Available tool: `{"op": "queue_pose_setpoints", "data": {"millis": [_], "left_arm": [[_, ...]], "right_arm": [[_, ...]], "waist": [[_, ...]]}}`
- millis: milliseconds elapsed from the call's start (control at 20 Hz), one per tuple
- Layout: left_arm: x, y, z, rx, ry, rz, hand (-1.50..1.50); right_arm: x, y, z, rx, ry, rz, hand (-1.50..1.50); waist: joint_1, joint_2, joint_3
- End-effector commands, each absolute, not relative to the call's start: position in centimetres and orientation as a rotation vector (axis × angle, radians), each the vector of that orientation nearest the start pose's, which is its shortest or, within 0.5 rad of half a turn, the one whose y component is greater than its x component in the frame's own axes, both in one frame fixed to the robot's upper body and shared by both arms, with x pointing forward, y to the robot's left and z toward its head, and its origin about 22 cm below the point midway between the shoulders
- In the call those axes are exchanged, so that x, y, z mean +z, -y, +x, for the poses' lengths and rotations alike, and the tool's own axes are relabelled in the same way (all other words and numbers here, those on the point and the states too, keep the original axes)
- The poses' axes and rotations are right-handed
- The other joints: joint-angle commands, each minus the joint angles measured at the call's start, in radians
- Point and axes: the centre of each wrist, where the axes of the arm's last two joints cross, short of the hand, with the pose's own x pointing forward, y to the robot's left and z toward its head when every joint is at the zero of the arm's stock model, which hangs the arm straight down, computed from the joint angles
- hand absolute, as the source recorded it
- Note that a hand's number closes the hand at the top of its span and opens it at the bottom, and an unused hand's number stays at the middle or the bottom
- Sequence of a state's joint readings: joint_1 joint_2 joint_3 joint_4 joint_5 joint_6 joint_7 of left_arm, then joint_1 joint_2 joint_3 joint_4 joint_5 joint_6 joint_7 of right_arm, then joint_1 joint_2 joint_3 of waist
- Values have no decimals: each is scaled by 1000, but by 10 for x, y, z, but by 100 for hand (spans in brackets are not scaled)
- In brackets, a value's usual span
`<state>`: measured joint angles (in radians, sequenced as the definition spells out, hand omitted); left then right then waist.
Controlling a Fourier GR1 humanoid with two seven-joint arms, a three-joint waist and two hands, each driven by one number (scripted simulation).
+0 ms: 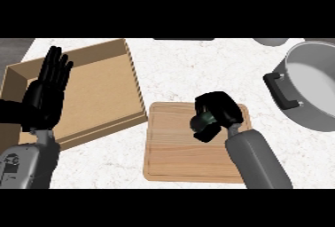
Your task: Pick the eggplant from the cutting board and place it in the pot
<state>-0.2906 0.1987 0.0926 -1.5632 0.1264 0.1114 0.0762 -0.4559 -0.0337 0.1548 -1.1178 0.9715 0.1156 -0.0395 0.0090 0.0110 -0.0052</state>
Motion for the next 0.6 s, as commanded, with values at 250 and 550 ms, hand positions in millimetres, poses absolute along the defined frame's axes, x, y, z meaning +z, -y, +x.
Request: {"op": "queue_pose_setpoints", "data": {"millis": [250, 550], "left_arm": [[87, -255, 306, 18, 1776, 63, 0], [94, -247, 310, -16, 1785, 35, 0]], "right_arm": [[96, 194, 400, 559, 1165, -1256, 150], [158, 194, 427, 193, 1004, -1647, 150]], "waist": [[46, 17, -6], [87, 18, -3]]}}
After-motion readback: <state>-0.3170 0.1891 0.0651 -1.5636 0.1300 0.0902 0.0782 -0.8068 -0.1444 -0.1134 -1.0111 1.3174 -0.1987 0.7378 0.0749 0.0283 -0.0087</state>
